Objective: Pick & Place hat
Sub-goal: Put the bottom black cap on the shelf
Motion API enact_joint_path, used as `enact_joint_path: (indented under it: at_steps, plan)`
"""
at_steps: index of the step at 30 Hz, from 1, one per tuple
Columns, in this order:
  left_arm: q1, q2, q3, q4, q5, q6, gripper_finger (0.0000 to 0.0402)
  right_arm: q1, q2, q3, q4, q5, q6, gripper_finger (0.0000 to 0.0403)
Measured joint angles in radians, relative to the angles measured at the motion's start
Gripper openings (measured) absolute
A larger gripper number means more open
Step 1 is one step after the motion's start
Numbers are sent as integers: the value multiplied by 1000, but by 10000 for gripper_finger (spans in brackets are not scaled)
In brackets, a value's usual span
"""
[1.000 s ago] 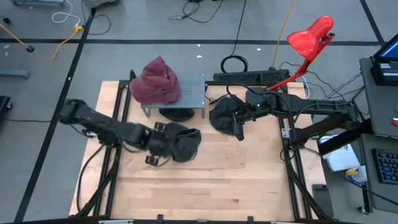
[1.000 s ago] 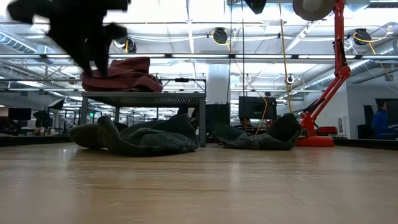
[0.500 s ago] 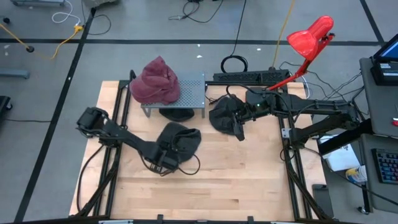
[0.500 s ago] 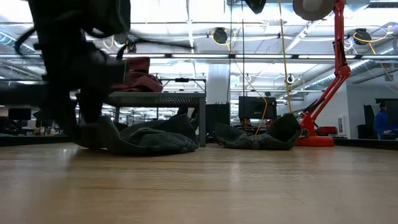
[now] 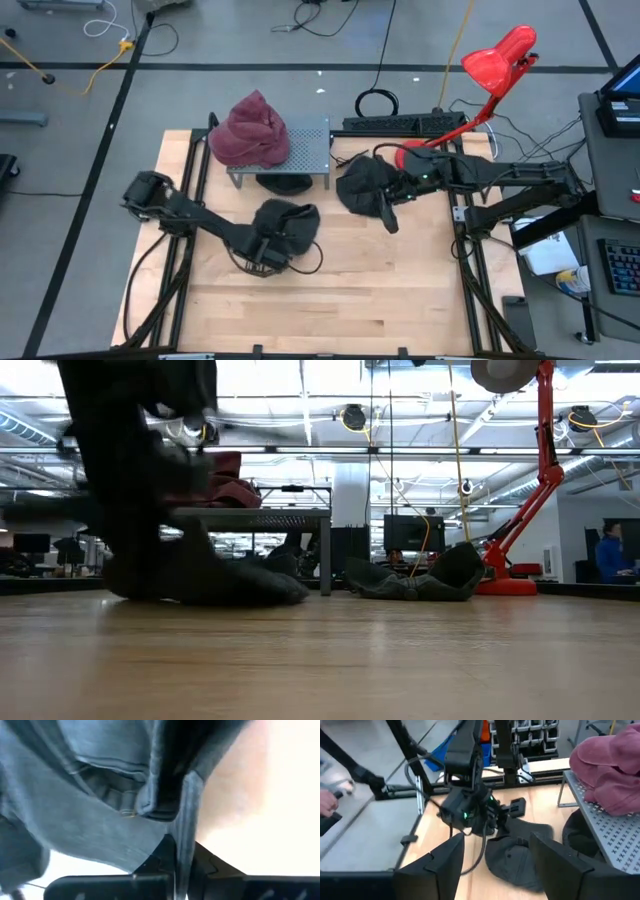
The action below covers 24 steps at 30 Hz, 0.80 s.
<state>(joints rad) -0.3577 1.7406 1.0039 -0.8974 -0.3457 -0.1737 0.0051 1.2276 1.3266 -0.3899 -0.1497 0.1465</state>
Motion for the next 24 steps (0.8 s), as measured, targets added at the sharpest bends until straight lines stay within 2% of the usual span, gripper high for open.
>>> enact_joint_path:
  at_steps: [7, 11, 14, 17, 21, 24]
  plan:
    - [-40, -294, 56, -14, 173, -138, 8, 3, -79, 0, 16, 24, 288, 193]
    - [-87, -490, 68, 101, 181, -253, 8, 4, -112, 0, 19, 25, 425, 200]
    - [-127, -622, 68, 236, 97, -294, 8, 3, -128, 0, 29, 25, 499, 224]
    - [-167, -724, 68, 380, -49, -279, 8, 3, -137, 0, 53, 27, 571, 256]
    - [-208, -795, 69, 605, -236, -130, 8, 3, -138, 1, 79, 29, 675, 290]
    - [-211, -804, 69, 818, -308, 33, 8, 4, -134, 1, 82, 76, 739, 303]
